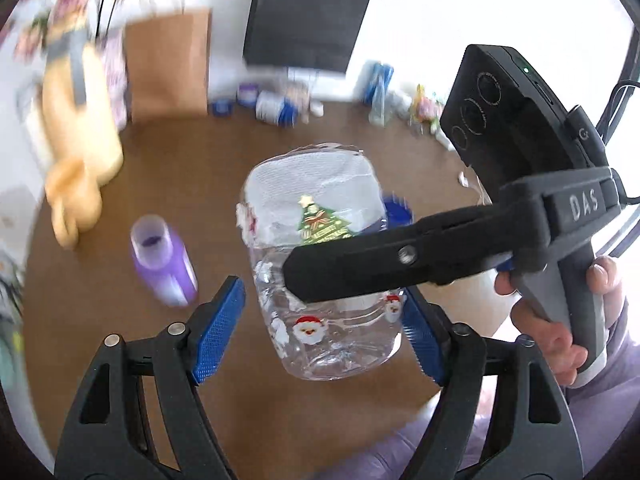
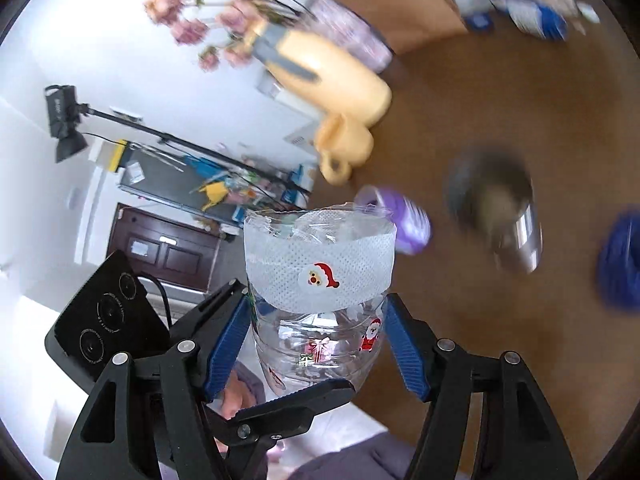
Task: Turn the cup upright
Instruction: 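Lift the clear bottle with the right gripper and carry it toward the purple bottle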
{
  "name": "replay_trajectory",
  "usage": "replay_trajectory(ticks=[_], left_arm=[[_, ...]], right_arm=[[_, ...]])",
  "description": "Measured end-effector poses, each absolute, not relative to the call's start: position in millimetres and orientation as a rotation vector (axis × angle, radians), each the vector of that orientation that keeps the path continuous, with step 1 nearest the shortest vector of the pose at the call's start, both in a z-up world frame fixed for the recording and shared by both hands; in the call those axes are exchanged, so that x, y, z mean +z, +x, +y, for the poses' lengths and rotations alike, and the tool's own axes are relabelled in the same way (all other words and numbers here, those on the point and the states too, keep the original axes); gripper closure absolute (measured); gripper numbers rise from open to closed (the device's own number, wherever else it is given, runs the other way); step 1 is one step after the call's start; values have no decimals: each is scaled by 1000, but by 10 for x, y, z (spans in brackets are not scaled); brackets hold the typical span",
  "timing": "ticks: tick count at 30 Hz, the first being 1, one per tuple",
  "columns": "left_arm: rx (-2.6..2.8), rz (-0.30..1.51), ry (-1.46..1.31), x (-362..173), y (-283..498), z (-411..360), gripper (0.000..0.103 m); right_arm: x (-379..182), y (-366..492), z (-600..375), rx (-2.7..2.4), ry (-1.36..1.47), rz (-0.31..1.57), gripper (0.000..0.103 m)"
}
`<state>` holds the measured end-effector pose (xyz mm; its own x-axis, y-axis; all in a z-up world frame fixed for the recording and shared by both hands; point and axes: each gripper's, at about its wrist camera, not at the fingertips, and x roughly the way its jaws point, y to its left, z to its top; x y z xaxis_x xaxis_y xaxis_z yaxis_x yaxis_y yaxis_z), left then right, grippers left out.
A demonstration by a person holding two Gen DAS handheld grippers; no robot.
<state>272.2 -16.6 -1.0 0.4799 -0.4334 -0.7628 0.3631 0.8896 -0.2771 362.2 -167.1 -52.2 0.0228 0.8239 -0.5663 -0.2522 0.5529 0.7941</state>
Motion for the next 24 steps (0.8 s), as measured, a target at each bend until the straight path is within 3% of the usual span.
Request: replay_trajectory(ticks=[8,21,24], left_arm=[[-402,1102,-120,-882,2341,-174,38],[-378,1178,-52,-1440,2322,-336,37],[-397,1143,-49,-1418,2298,-308,29]], right_arm=[[-1657,3205,-1590,839,678,1457,31],[-1904,3141,-1798,694,504,1492,29],[-1919,3160,-1878,698,515,1484,29]])
